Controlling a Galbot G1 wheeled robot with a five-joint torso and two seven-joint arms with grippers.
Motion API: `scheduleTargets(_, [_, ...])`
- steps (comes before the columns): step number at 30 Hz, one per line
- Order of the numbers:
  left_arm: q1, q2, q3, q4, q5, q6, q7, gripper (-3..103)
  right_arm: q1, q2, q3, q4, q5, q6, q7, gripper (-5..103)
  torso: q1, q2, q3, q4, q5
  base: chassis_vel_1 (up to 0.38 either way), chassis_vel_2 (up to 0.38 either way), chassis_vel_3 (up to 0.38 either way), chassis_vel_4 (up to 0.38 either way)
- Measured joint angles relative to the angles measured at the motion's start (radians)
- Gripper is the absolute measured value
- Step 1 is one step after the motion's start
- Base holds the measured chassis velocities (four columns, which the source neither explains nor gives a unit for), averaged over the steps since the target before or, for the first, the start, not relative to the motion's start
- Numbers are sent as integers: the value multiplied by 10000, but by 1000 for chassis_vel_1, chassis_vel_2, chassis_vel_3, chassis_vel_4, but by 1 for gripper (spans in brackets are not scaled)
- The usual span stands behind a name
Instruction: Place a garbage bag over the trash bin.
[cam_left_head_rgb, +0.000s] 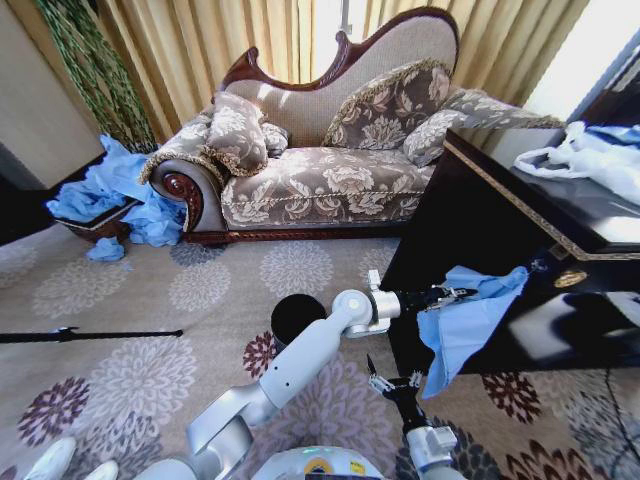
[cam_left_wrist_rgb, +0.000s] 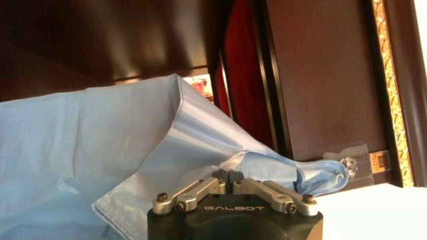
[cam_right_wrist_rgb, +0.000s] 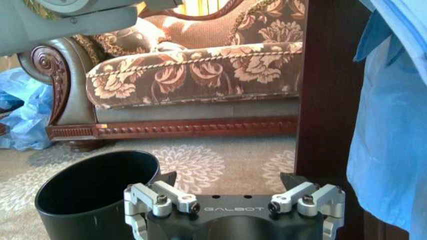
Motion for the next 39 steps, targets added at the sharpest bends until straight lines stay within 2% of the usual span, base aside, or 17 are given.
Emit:
scheduleTargets(6, [11, 302, -9, -237, -6, -18, -116, 0, -3, 44, -1, 0, -18, 5, 0, 100, 0, 0, 0, 0, 0, 0, 0, 0, 0])
scheduleTargets(15, [130, 1105, -52, -769, -65, -23, -261, 0, -17, 101, -46, 3, -56, 34, -7, 100, 0, 0, 0, 0, -1, 0, 0, 0, 0])
scheduleTargets(22, [327, 1996, -78, -1280, -108, -23, -308, 0, -40, 113, -55, 4, -74, 65, -15, 100, 0, 0, 0, 0, -2, 0, 0, 0, 0])
scheduleTargets(39, [591, 3288, -412, -1786, -267, 172, -395, 0, -35, 111, -48, -60, -12, 139, -40, 100, 0, 0, 0, 0, -1, 0, 0, 0, 0])
